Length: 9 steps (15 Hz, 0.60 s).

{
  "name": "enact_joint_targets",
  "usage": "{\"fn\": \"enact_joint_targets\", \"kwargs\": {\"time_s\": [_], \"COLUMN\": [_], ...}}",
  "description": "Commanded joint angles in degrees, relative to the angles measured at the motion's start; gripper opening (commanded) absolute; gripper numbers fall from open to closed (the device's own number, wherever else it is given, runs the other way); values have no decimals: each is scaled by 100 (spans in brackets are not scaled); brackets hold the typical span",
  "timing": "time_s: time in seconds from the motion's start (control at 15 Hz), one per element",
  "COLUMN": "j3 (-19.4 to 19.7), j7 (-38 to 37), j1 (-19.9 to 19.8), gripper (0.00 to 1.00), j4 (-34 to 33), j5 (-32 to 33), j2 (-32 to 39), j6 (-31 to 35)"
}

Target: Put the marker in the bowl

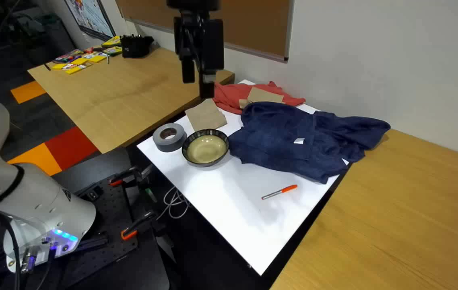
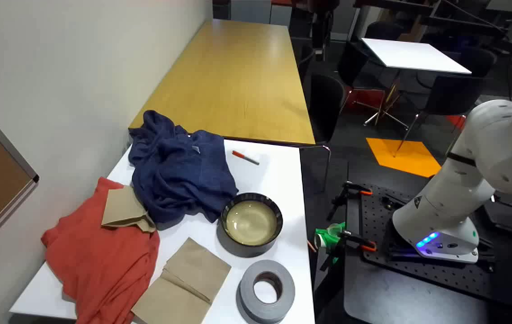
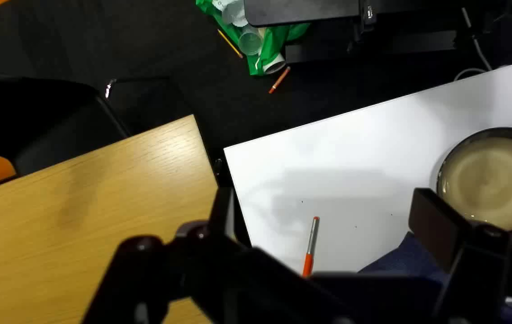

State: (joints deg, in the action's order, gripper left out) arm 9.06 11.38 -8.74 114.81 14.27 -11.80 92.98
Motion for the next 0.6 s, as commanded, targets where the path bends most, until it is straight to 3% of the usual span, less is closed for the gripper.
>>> {"fn": "enact_joint_targets", "kwargs": {"time_s": [0.0, 0.33, 0.53], "j3": [22, 22, 54], "j7": [-1, -1, -56], "j1": [25, 25, 15], "gripper": [100, 100, 100], "j4": [-17, -17, 39], "j5": [2, 2, -58], "j2": [5, 5, 84], "j6": [-18, -17, 376]}}
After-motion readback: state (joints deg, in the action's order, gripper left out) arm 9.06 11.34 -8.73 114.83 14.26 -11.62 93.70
